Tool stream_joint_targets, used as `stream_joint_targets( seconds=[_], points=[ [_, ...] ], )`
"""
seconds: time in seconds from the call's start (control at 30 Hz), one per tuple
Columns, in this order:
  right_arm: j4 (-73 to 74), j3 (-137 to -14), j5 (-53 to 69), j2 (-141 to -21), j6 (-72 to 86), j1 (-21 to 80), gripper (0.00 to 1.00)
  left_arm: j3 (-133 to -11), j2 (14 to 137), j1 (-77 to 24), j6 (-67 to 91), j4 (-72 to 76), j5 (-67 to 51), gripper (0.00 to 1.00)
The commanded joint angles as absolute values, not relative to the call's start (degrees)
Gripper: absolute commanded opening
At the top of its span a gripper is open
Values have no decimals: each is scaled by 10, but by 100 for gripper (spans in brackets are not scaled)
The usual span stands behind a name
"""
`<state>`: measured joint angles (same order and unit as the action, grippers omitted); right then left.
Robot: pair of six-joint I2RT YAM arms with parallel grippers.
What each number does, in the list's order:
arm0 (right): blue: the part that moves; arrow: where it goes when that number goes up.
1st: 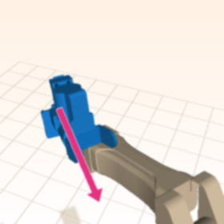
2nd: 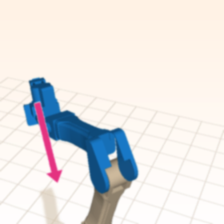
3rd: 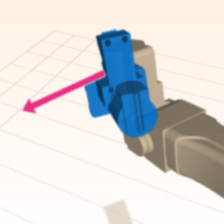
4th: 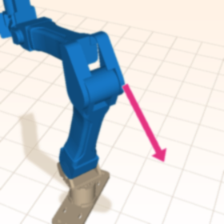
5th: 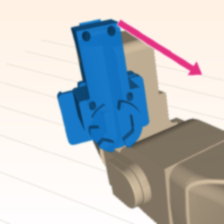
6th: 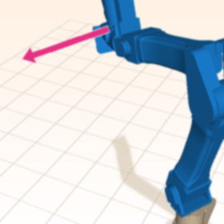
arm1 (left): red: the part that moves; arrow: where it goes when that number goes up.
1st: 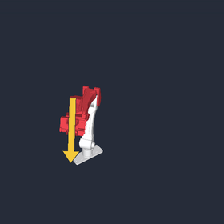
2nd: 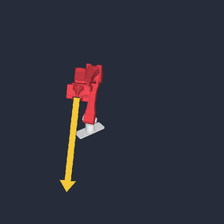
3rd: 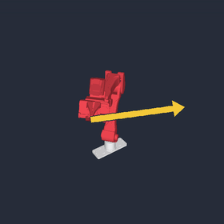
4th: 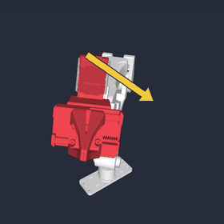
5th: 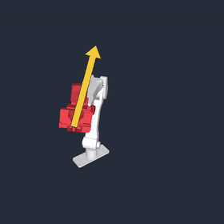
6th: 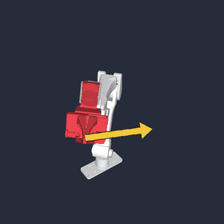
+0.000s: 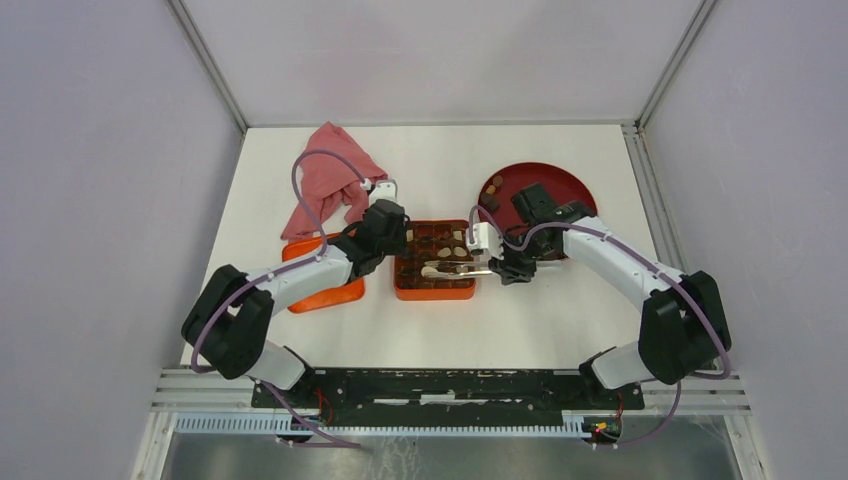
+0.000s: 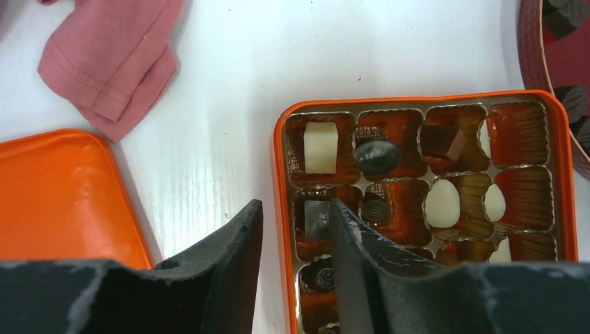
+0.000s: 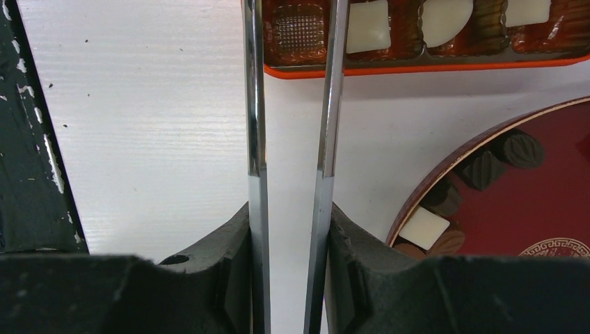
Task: Pack the chocolate
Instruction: Adjust the packing box at the center of the board, then place the fake chocolate in the packing box.
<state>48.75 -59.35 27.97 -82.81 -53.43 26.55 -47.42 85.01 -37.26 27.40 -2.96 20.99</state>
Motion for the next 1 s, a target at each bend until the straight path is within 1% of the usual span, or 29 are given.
stream_joint_targets(
  seconds=[0.0, 0.13, 0.37, 0.57, 0.97],
  points=[
    [485, -615, 281, -831, -538, 277, 1, -502, 802, -374, 301, -53, 248, 48],
    [498, -618, 282, -841, -540, 284, 2, -496, 743, -374, 304, -75, 265, 50],
    [504, -626, 283, -853, -536, 289, 8, -469, 672, -374, 328, -92, 258, 50],
    [506, -638, 285, -866, -528, 294, 18, -452, 647, -375, 340, -100, 259, 50],
    [502, -646, 287, -870, -514, 295, 30, -453, 628, -375, 346, -109, 261, 50]
  ],
)
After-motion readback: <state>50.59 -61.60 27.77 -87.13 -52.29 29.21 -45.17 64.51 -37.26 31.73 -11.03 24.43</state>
